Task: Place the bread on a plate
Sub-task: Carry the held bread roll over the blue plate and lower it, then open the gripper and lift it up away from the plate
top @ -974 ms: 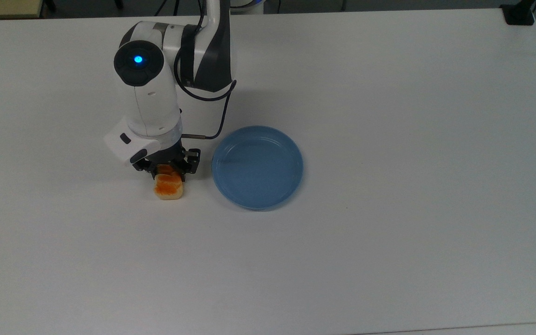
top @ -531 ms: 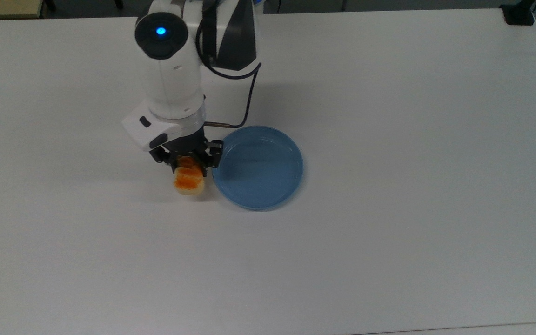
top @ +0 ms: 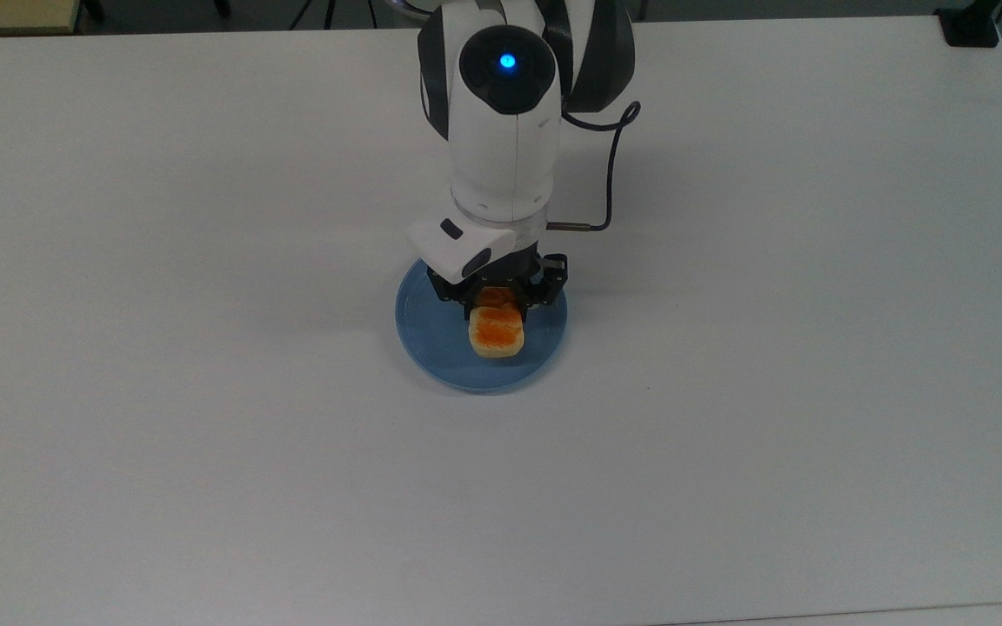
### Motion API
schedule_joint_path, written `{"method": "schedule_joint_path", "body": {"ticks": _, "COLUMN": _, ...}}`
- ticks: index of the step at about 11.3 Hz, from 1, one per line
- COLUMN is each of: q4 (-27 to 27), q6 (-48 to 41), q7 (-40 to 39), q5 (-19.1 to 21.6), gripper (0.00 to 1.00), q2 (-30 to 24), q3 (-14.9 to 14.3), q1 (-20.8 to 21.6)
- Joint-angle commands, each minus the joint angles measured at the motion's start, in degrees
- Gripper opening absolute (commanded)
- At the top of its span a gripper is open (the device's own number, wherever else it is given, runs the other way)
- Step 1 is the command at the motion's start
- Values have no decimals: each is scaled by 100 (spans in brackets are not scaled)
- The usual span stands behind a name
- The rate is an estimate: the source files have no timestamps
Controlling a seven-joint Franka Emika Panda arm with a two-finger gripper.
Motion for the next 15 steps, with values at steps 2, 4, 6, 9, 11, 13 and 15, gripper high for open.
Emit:
{"method": "schedule_joint_path", "body": {"ticks": 2, "q4": -37, "q6": -43, "q7": 78, "q5": -33, "gripper": 67, "q2": 154, "q3": -119, "q1": 17}}
{"method": "schedule_joint_path", "body": {"ticks": 4, "q4": -37, "q6": -60, "q7": 52, "q5": -60, "gripper": 100, "q2": 137, "q3": -128, "q1": 8}}
{"method": "schedule_joint_path", "body": {"ticks": 6, "q4": -11, "q6": -113, "q7": 17, "q5": -60, "gripper": 100, "q2": 6, "q3": -137, "q1": -1}}
{"method": "schedule_joint_path", "body": {"ticks": 9, "q4": -2, "q6": -980, "q7": 8, "q5": -60, "gripper": 100, "q2": -765, "q3": -154, "q1": -45}}
{"method": "schedule_joint_path", "body": {"ticks": 11, "q4": -2, "q6": -2024, "q7": -201, "q5": -121, "gripper": 100, "q2": -1415, "q3": -172, "q1": -141}}
{"method": "schedule_joint_path", "body": {"ticks": 13, "q4": -19, "q6": -2747, "q7": -387, "q5": -113, "gripper": 100, "q2": -2075, "q3": -216, "q1": -281}}
{"method": "schedule_joint_path", "body": {"ticks": 15, "q4": -28, "q6": -3012, "q7": -370, "q5": -86, "gripper": 100, "q2": -2358, "q3": -225, "q1": -326}}
